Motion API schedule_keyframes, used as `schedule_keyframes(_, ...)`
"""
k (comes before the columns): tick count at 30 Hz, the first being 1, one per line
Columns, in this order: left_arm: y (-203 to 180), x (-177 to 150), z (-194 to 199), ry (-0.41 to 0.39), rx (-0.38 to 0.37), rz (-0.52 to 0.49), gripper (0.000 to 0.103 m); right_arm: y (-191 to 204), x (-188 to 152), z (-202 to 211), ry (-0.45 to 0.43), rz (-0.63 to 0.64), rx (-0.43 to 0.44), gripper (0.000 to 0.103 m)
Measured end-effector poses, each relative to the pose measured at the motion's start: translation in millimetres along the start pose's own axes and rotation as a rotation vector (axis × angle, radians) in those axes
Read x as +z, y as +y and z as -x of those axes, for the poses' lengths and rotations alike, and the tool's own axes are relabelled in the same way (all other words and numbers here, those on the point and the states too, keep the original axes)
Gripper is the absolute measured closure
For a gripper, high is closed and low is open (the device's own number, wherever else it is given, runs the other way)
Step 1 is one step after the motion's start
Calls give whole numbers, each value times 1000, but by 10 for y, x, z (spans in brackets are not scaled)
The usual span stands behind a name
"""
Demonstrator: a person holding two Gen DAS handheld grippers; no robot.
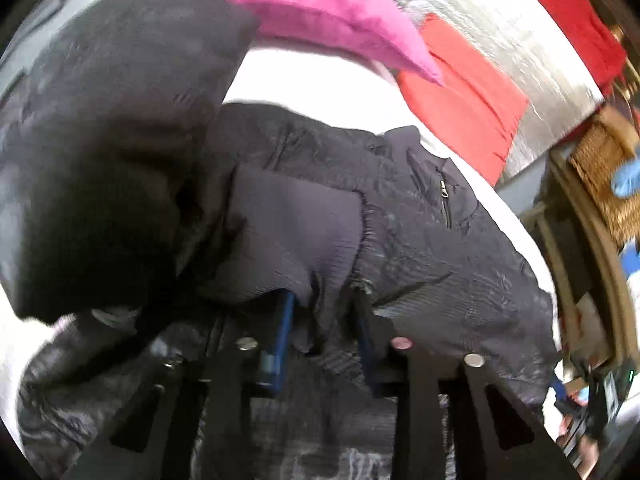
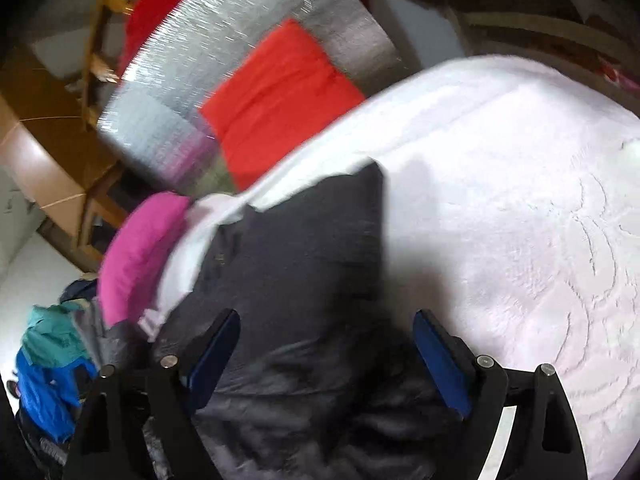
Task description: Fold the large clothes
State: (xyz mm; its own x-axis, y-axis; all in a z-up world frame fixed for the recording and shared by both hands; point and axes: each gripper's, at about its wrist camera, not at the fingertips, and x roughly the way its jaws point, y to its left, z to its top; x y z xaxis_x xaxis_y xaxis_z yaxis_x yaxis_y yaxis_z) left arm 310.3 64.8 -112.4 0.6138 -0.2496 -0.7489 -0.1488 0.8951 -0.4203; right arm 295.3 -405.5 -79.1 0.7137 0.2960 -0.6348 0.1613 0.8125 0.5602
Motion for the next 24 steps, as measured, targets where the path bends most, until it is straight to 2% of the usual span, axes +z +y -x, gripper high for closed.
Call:
schedule_keyframes(1,-54,-19,51,-20,7,-31,86,-43,35,-104,47,-11,4,19)
schedule_keyframes(2,-93,-16,87,-46,20,-56,103,-59,62,-195,91,-14,26,31)
schedule_keyframes(3,-127,-25,165,-86,45,-83,103,-39,77,-235,107,4,4,65)
schedule_keyframes(4,-114,-30,171,-106,75,-89,103,1,94,-245,106,37,-22,74)
schedule_keyframes(5,-82,-25,110,-93,101,-88,103,26,97,-250,102,61,-38,74)
schedule_keyframes(6,-23,-42,-14,-41,119,-83,103,29,90,-288,110,89,-83,75)
schedule_keyframes(7,46,-77,-119,6,105,-73,103,2,73,-317,109,105,-138,74)
schedule_keyframes(8,61,-102,-86,-23,95,-80,102,-24,56,-312,96,107,-171,74)
schedule_keyframes(9,53,-114,-52,-40,96,-90,102,-17,44,-283,78,104,-177,68)
schedule_keyframes(11,58,-147,29,-39,99,-91,102,46,23,-186,42,104,-181,38)
schedule_keyframes(12,67,-158,87,-41,97,-87,97,95,14,-124,22,112,-171,25)
schedule_keyframes(13,67,-151,146,-56,93,-81,92,166,0,-12,-20,131,-169,25)
schedule_keyframes(15,62,-114,259,-113,81,-71,57,330,-52,230,-103,167,-156,25)
schedule_keyframes(17,-8,-116,363,-181,82,-75,39,503,-116,377,-140,188,-89,25)
schedule_keyframes(19,-76,-144,342,-170,90,-125,39,649,-237,397,-122,231,-29,25)
schedule_keyframes(20,-89,-153,268,-128,99,-144,39,690,-308,332,-88,246,-14,24)
schedule_keyframes(21,-65,-152,90,-38,110,-140,39,685,-365,202,-30,242,-10,24)
schedule_keyframes(22,-27,-151,-15,23,112,-126,39,615,-426,-24,71,217,-30,23)
schedule_keyframes(23,6,-146,-49,41,101,-115,39,522,-479,-189,135,195,-61,23)
schedule_keyframes(24,2,-136,17,22,91,-122,39,521,-502,-189,105,201,-63,23)
